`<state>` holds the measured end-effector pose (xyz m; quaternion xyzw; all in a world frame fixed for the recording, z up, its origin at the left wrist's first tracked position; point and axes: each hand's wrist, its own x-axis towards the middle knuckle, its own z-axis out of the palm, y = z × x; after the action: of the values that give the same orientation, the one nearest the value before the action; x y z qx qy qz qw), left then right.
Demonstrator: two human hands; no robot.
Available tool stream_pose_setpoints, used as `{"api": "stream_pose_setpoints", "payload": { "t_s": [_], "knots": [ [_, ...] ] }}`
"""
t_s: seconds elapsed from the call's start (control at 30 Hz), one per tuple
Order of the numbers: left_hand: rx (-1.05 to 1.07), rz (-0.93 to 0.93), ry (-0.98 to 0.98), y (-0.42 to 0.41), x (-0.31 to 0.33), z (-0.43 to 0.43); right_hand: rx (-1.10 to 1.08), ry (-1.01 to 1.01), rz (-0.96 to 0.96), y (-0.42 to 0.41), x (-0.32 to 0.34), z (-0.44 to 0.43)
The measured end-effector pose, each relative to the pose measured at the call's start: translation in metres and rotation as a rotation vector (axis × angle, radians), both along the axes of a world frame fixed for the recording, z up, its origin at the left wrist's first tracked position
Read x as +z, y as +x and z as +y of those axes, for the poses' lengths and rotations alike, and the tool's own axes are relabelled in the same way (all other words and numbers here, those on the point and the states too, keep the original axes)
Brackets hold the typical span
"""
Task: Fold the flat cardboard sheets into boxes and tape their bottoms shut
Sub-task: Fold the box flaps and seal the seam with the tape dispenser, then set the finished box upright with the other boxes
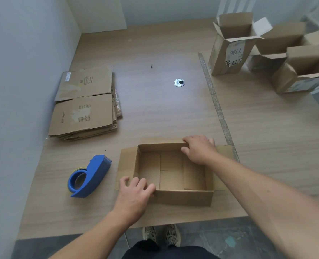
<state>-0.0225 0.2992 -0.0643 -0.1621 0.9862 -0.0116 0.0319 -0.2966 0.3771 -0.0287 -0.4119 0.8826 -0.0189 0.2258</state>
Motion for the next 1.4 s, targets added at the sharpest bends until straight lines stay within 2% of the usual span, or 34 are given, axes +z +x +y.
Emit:
{"api": "stream_pose_setpoints", "payload": {
  "t_s": [0.17, 0.27, 0.4, 0.57, 0.77, 1.03, 1.4],
  "knots": [
    [-0.045, 0.063, -0.014, -0.004, -0.003, -0.009, 0.04, -0.214, -0.195, 0.03, 0.018, 0.029],
    [-0.034, 0.085, -0.018, -0.016, -0.001, -0.013, 0.109, -0.136, -0.295, 0.063, 0.027, 0.047],
    [-0.056, 0.067, -0.017, -0.019, 0.004, -0.02, 0.247, 0.012, -0.14, 0.096, 0.025, 0.063],
    [-0.089, 0.104, 0.08, -0.015, 0.009, -0.032, 0.26, 0.047, 0.004, 0.113, 0.003, 0.057],
    [-0.184, 0.139, 0.128, -0.012, 0.021, -0.057, 0.213, 0.057, 0.07, 0.118, -0.003, 0.05],
    [-0.139, 0.157, 0.159, -0.048, 0.05, -0.082, 0.123, 0.04, 0.133, 0.071, 0.01, 0.064],
    [-0.092, 0.125, 0.24, -0.171, 0.072, -0.072, 0.084, 0.038, 0.219, -0.069, 0.025, 0.089]
  ]
}}
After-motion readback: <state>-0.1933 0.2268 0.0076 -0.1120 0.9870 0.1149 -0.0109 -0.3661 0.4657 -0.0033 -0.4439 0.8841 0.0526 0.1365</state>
